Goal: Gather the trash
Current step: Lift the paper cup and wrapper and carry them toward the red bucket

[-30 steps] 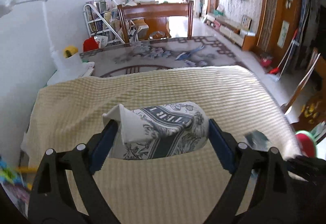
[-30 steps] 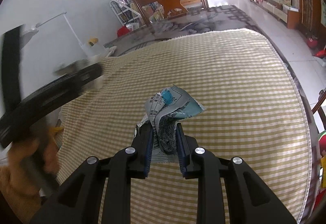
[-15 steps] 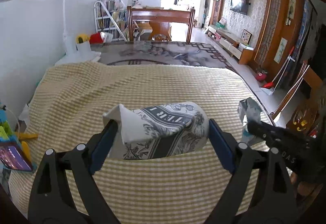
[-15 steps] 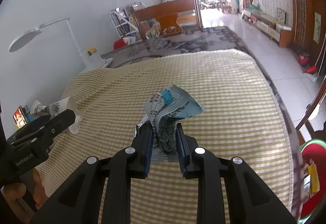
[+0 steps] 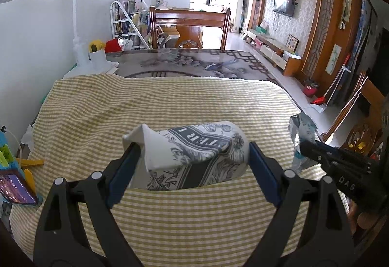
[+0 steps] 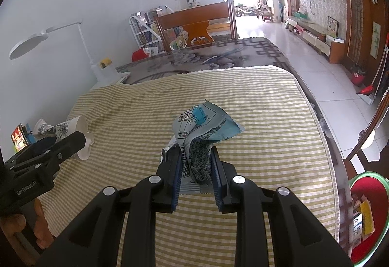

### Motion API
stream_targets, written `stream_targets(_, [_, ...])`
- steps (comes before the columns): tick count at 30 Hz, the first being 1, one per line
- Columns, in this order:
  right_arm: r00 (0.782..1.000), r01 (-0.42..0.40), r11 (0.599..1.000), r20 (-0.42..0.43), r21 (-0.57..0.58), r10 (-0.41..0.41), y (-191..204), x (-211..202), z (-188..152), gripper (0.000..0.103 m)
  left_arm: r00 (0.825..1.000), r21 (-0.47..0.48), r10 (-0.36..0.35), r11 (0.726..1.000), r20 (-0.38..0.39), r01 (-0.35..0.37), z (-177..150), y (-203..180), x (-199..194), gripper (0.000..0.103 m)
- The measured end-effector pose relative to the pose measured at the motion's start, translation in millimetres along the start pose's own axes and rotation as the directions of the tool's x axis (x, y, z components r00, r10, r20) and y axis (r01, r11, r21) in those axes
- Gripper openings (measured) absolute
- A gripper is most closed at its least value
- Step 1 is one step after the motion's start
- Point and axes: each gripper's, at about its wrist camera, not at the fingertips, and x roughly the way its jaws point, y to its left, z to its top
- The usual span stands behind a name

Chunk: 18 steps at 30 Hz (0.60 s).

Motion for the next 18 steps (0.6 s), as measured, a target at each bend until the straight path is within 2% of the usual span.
stream_targets(10, [1.0,0.016,1.0,0.008,0.004,-0.016,-11.4,-4.4,0.4,0.023,1.0,0.046,0.027,0.999,-0.01,-0.026,-1.8,-12.9,5.2,0.086])
stream_targets(18, [0.999,0.031,0.999,0.019,0.028,-0.032,-32.8,-16.7,-3.0,0.023,1.0,0.06,0.0,0.998,-0.016,0.001,-7.1,-35.7,3.8,0.086])
